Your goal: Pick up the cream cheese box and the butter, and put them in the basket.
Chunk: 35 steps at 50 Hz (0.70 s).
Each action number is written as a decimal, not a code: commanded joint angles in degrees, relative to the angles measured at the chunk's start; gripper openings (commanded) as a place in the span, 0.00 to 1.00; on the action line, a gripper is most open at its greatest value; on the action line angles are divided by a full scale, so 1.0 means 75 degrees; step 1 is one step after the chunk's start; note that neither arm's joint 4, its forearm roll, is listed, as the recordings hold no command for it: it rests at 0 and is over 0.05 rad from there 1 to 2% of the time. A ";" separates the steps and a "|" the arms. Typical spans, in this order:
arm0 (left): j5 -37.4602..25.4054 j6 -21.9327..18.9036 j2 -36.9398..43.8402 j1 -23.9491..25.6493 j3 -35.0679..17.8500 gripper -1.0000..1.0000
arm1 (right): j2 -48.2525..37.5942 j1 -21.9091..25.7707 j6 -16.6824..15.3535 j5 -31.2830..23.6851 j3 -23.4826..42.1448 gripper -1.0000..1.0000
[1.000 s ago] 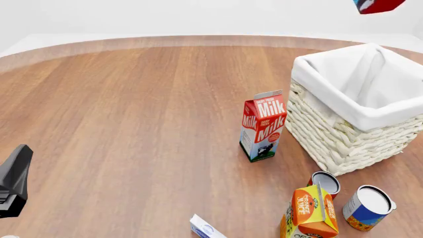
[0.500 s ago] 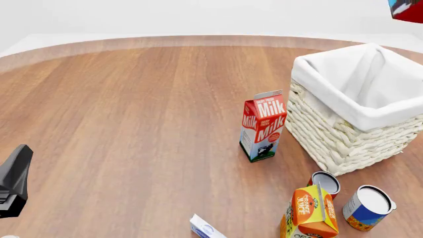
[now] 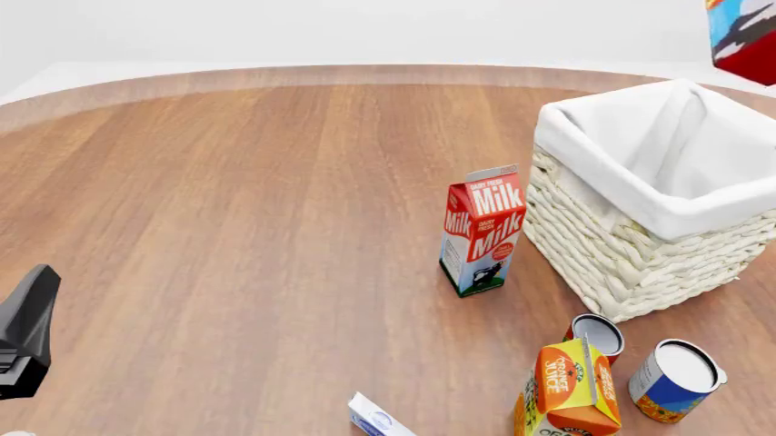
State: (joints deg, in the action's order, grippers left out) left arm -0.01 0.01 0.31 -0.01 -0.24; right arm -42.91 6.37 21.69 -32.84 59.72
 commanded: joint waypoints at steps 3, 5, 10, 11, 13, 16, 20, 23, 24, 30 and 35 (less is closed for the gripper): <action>0.0000 0.0000 0.0000 0.0001 0.0000 1.00 | -0.0143 -0.0269 0.0232 -0.0048 0.0012 0.00; 0.0000 0.0001 0.0000 0.0000 0.0000 1.00 | -0.0095 -0.0361 0.0243 -0.0050 0.0006 0.00; -0.0001 -0.0001 0.0001 0.0000 0.0000 1.00 | 0.0020 -0.0521 0.0357 -0.0063 0.0027 0.00; -0.0001 -0.0001 0.0001 0.0000 0.0000 1.00 | 0.0020 -0.0521 0.0357 -0.0063 0.0027 0.00; 0.0000 -0.0001 0.0000 -0.0001 0.0000 1.00 | 0.0200 -0.0619 0.0463 -0.0117 -0.0046 0.00; 0.0000 0.0000 0.0000 0.0001 0.0000 1.00 | 0.0378 -0.0716 0.0559 -0.0187 -0.0188 0.00; 0.0000 0.0000 0.0000 -0.0001 0.0000 1.00 | 0.0511 -0.0739 0.0669 -0.0211 -0.0315 0.00; 0.0000 -0.0001 0.0000 -0.0001 0.0000 1.00 | 0.0564 -0.0726 0.0731 -0.0192 -0.0418 0.00; 0.0000 0.0001 0.0000 0.0000 0.0000 1.00 | 0.0616 -0.0739 0.0777 -0.0225 -0.0453 0.00; 0.0000 0.0001 0.0000 0.0001 0.0000 1.00 | 0.0644 -0.0792 0.0946 -0.0093 -0.0802 0.00; 0.0000 -0.0001 0.0001 0.0001 0.0000 1.00 | 0.0225 -0.0886 0.0929 0.0245 -0.1021 0.00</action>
State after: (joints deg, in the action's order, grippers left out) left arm -0.01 0.01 0.31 -0.01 -0.24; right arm -39.93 0.81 26.73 -33.62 54.22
